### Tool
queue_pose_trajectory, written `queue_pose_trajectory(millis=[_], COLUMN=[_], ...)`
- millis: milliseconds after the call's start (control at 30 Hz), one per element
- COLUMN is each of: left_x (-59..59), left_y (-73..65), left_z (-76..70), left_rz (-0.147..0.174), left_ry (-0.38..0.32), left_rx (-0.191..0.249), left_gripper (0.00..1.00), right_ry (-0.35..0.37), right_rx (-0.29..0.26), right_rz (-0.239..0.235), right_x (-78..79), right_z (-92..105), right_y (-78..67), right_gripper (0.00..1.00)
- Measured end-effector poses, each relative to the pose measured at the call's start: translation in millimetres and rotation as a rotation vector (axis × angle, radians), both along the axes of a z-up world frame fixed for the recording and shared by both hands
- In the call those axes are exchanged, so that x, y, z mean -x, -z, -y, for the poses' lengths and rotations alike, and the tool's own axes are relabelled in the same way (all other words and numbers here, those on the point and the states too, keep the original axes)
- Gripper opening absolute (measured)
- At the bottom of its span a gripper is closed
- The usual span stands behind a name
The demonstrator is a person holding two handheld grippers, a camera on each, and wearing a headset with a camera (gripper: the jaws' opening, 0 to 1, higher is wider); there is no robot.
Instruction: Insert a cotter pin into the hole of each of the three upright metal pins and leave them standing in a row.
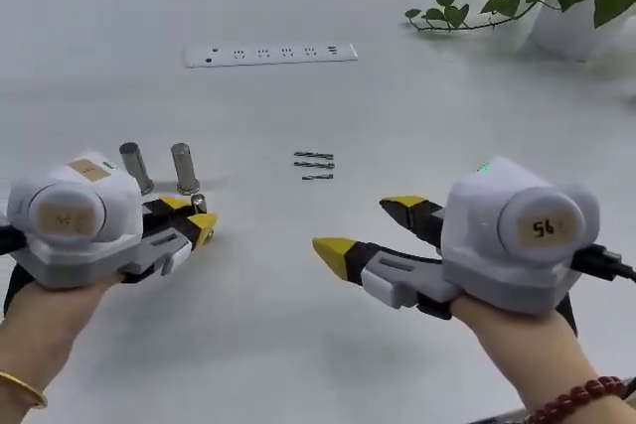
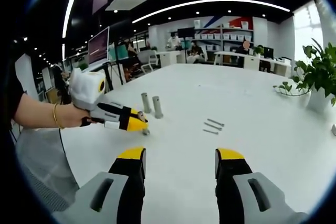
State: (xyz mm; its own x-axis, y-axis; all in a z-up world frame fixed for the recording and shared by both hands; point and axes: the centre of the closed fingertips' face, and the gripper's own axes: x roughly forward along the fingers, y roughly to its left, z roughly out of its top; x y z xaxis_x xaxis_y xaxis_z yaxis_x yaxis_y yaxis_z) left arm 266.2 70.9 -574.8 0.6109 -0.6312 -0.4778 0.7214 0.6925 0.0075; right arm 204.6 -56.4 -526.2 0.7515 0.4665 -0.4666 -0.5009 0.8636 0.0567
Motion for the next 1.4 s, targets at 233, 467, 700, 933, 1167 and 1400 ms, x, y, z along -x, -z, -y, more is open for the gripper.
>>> queue_pose_trajectory(millis=[233,467,700,933,1167,1400], left_x=[2.0,1.1,-0.8,-4.9,1.7,9.7], left_y=[3.8,3.5,-0.4,-7.7,-12.4,-19.9], left_z=[2.1,2.1,3.0,2.4,-1.8,-15.8], left_rz=[-0.002,0.002,0.004,0.012,0.013,-0.010], left_ry=[0.024,0.037,0.037,0.016,0.006,-0.073], left_rx=[-0.009,-0.017,-0.001,0.028,0.006,-0.002], left_gripper=[0.06,0.06,0.08,0.17,0.32,0.41], right_ry=[-0.001,-0.011,-0.040,-0.097,-0.170,-0.235], right_rx=[0.001,0.003,0.022,0.077,0.137,0.215], right_rz=[0.000,-0.002,-0.019,-0.004,-0.012,-0.079], right_x=[0.7,0.9,2.2,-4.8,-22.4,-43.5], right_z=[0.9,-0.5,-2.6,-4.2,-4.7,-3.3], right_y=[0.0,0.3,4.1,-0.7,-1.6,10.5], right_gripper=[0.49,0.48,0.48,0.48,0.47,0.40])
